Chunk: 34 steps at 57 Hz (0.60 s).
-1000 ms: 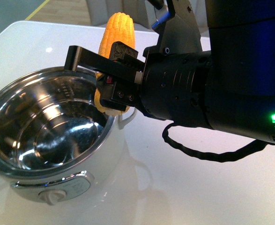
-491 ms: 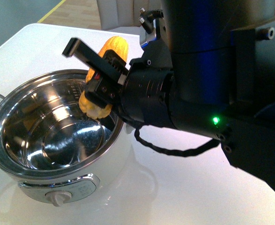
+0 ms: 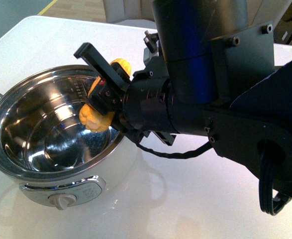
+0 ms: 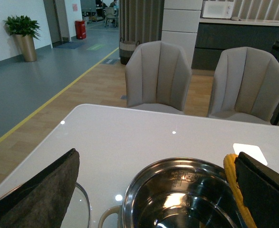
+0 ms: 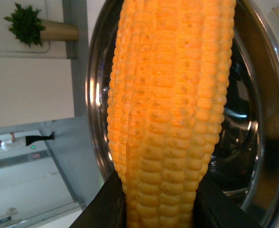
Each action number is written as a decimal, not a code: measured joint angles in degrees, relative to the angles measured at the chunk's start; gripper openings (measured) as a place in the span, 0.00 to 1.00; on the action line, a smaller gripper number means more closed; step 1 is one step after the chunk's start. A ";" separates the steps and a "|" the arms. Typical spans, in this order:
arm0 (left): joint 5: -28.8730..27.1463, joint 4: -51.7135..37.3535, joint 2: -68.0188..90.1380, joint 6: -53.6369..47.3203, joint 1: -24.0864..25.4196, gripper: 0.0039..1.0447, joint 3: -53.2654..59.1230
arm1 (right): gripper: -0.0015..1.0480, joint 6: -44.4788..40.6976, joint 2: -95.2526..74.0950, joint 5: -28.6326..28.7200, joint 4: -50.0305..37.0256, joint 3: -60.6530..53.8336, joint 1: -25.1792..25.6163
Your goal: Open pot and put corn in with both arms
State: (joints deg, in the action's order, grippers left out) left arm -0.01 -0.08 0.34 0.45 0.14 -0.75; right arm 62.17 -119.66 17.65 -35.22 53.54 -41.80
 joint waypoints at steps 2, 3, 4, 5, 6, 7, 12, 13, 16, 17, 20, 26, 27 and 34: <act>0.00 0.00 0.00 0.00 0.00 0.94 0.00 | 0.22 -0.52 -0.17 0.04 0.61 0.13 -0.09; 0.00 0.00 0.00 0.00 0.00 0.94 0.00 | 0.22 -0.83 -0.35 0.22 1.09 0.33 -0.13; 0.00 0.00 0.00 0.00 0.00 0.94 0.00 | 0.22 -1.03 -0.37 0.28 1.31 0.42 -0.17; 0.00 0.00 0.00 0.00 0.00 0.94 0.00 | 0.22 -1.40 -0.44 0.28 1.68 0.55 -0.20; 0.00 0.00 0.00 0.00 0.00 0.94 0.00 | 0.22 -1.68 -0.46 0.31 1.81 0.63 -0.22; 0.00 0.00 0.00 0.00 0.00 0.94 0.00 | 0.22 -1.92 -0.52 0.39 2.03 0.74 -0.26; 0.00 0.00 0.00 0.00 0.00 0.94 0.00 | 0.34 -2.73 -0.63 0.61 2.21 0.94 -0.39; 0.00 0.00 0.00 0.00 0.00 0.94 0.00 | 0.36 -2.80 -0.63 0.66 2.21 0.94 -0.42; 0.00 0.00 0.00 0.00 0.00 0.94 0.00 | 0.44 -3.06 -0.66 0.98 2.29 0.94 -0.42; 0.00 0.00 0.00 0.00 0.00 0.94 0.00 | 0.46 -3.08 -0.66 1.03 2.34 0.94 -0.44; 0.00 0.00 0.00 0.00 0.00 0.94 0.00 | 0.54 -3.23 -0.70 1.09 2.62 0.94 -0.46; 0.00 0.00 0.00 0.00 0.00 0.94 0.00 | 0.68 -3.41 -0.74 1.25 2.82 1.03 -0.48; 0.00 0.00 0.00 0.00 0.00 0.94 0.00 | 0.71 -3.45 -0.72 1.38 2.84 1.07 -0.48; 0.00 0.00 0.00 0.00 0.00 0.94 0.00 | 0.87 -3.21 -0.02 1.40 1.90 0.90 -0.46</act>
State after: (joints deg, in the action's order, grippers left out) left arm -0.01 -0.08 0.34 0.45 0.14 -0.75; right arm 58.96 -119.68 19.05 -33.32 54.43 -42.26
